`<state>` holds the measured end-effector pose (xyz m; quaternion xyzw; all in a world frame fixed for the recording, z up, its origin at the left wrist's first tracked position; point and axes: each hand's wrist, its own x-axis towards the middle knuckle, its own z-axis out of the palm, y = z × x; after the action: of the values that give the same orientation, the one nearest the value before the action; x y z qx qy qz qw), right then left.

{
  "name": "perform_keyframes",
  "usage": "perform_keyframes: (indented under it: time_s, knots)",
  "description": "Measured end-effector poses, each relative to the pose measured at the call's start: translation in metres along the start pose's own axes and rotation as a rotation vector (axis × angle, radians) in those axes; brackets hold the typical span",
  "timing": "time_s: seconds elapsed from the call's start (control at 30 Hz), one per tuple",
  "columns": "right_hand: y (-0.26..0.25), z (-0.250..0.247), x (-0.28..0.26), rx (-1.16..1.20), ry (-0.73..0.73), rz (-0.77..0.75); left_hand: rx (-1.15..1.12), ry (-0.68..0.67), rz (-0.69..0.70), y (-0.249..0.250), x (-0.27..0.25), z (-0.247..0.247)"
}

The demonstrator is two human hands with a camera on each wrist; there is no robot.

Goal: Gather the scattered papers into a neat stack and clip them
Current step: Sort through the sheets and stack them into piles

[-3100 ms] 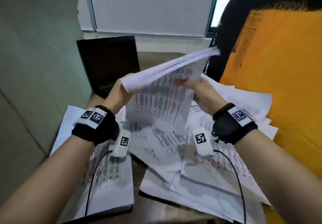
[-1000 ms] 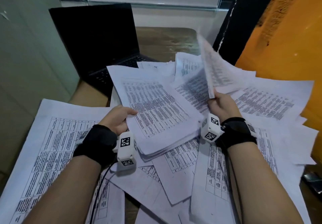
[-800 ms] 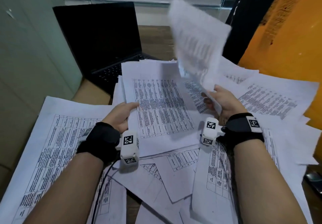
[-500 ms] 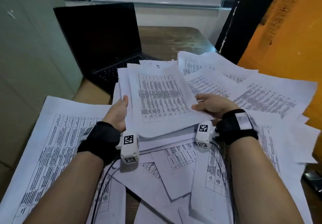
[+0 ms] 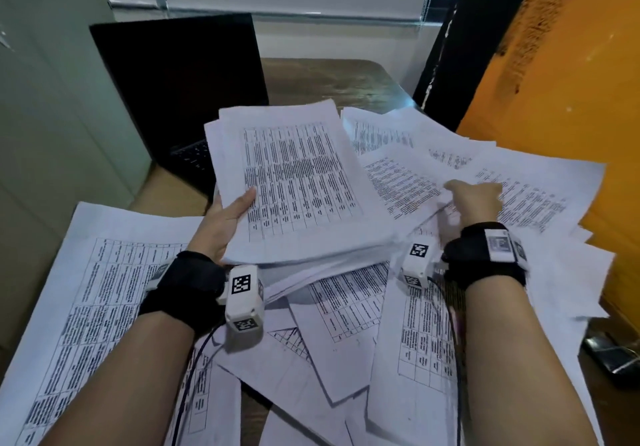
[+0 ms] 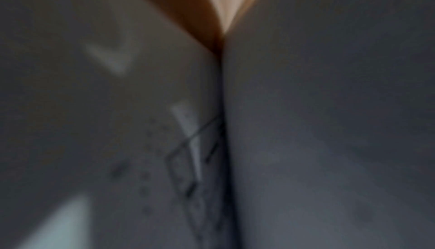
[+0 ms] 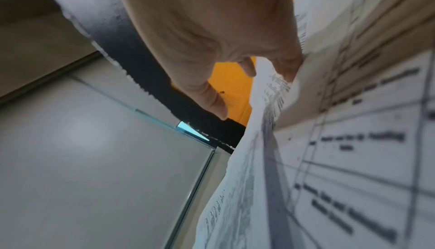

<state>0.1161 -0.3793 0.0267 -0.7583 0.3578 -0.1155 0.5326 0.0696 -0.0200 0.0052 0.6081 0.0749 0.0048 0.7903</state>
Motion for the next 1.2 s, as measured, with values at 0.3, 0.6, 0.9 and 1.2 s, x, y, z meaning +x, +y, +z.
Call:
perform_keyframes:
  time_s: [0.3, 0.6, 0.9, 1.2]
  knots:
    - [0.003, 0.03, -0.04, 0.212, -0.564, 0.0, -0.011, -0.05, -0.034, -0.002, 0.004, -0.001]
    - [-0.008, 0.011, -0.039, 0.147, -0.732, -0.127, 0.356, -0.06, 0.119, -0.006, 0.006, 0.001]
    - [-0.015, 0.028, -0.064, -0.068, -0.857, -0.001, 0.513, -0.037, 0.029, -0.017, 0.014, -0.003]
    - [-0.014, 0.01, -0.099, -0.252, -1.066, -0.135, 0.575, 0.116, -0.034, -0.01, 0.005, 0.024]
